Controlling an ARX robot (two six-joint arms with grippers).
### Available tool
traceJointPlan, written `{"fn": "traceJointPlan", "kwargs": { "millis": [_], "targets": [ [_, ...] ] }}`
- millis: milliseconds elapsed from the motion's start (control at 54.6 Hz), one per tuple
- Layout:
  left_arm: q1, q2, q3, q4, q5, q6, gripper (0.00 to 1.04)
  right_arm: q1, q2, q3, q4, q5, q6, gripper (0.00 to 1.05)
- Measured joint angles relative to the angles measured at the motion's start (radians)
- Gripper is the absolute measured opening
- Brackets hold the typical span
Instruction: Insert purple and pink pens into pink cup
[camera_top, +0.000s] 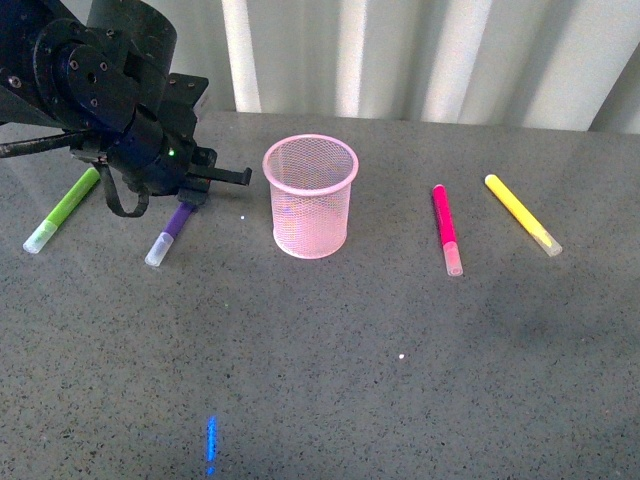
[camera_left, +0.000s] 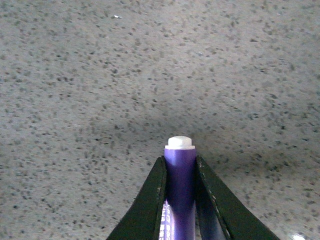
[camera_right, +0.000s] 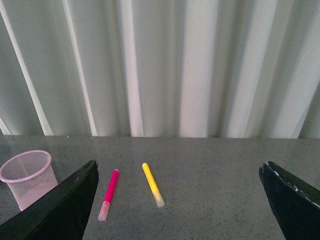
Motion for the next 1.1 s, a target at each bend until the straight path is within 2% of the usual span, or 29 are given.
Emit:
{"fn": "traceJointPlan", "kwargs": {
  "millis": [256,384,458,659,861,1044,1099],
  "targets": [
    [0.066,-0.052,-0.064,0.284,-0.136,-0.003,0.13,0.0,0.0,0.0,0.0,0.0,0.0,0.98],
    [0.086,-0.095,-0.074,0.386,-0.174,0.003,0.13,0.0,0.0,0.0,0.0,0.0,0.0,0.98],
    [0.095,-0.12,-0.076,0.414,-0.17,-0.01,0.13,0.0,0.0,0.0,0.0,0.0,0.0,0.98],
    [0.09,-0.211,-0.145,0.515,-0.078,-0.077,0.13,0.0,0.0,0.0,0.0,0.0,0.0,0.98],
    [0.026,-0.321,-0.288,0.755,-0.031,-0.188,0.13,0.0,0.0,0.0,0.0,0.0,0.0,0.98],
    [-0.075,-0.371,-0.354,0.938,-0.016,-0.303,0.13,0.0,0.0,0.0,0.0,0.0,0.0,0.98],
    [-0.13,-0.362,-0.368,1.027,-0.031,-0.331,0.13,0.0,0.0,0.0,0.0,0.0,0.0,0.98]
  ]
}}
